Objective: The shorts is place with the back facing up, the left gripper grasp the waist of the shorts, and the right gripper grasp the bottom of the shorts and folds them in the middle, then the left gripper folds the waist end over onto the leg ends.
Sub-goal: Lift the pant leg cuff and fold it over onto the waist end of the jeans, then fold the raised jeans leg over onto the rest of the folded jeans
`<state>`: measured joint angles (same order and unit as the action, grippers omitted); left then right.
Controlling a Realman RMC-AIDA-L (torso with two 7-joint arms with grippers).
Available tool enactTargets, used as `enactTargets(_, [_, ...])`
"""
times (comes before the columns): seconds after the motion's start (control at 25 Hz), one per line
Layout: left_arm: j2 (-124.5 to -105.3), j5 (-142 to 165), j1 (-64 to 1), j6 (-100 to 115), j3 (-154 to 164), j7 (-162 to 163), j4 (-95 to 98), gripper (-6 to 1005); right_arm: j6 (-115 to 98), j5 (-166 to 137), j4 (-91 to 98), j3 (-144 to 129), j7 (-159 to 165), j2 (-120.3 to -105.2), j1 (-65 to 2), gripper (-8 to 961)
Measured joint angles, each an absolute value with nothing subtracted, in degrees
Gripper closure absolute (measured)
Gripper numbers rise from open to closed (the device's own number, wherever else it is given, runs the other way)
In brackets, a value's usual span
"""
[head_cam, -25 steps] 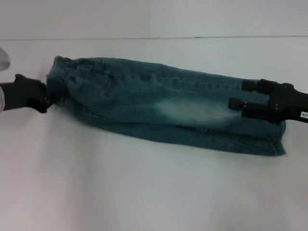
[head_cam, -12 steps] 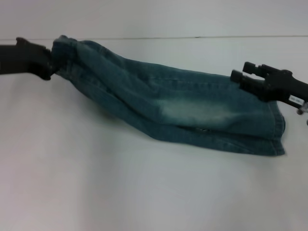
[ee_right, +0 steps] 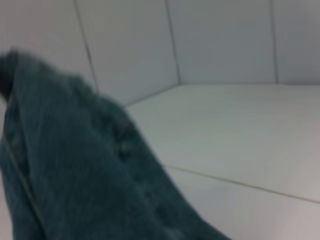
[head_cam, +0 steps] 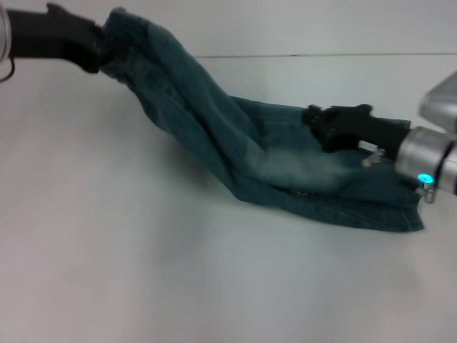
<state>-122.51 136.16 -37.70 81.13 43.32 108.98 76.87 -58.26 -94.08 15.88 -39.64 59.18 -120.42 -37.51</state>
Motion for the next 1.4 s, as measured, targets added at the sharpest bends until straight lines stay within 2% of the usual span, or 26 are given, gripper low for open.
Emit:
enactTargets(0.32, [-122.45, 136.1, -42.6, 87.1, 43.6, 114.1, 81.6, 882, -50.1, -94.2, 9.7, -42.0, 53.0, -120.8, -44.0, 950])
enactTargets(0.56, [-122.79, 136.4, -46.0, 90.1, 44.6, 116.4, 82.9, 884, -46.3, -94.3, 6.0, -45.4, 50.6, -120.98, -48.8, 954])
enactTargets(0.92, [-123.14, 136.5, -47.2, 90.2, 51.1, 119.1, 83.9, 886, -44.6, -94.4, 1.5, -52.5, 50.5, -121.56, -56.3, 952])
enactTargets(1.08, [-123.52, 136.5, -47.4, 89.6, 53.2, 119.6, 83.8, 883, -45.0, -94.4, 1.4, -53.7, 50.8, -121.57, -57.0, 951])
enactTargets(1.24, [-123.73, 136.5, -47.6, 88.0, 55.1, 119.7, 82.4, 880, -46.1, -94.3, 2.4, -54.0, 51.0, -120.82, -54.5, 950])
enactTargets(1.4, [-123.78, 136.5, -47.7, 85.5, 57.7, 119.7, 80.6, 878, -52.8, -94.4, 11.1, -54.0, 54.5, -119.65, -44.8, 950])
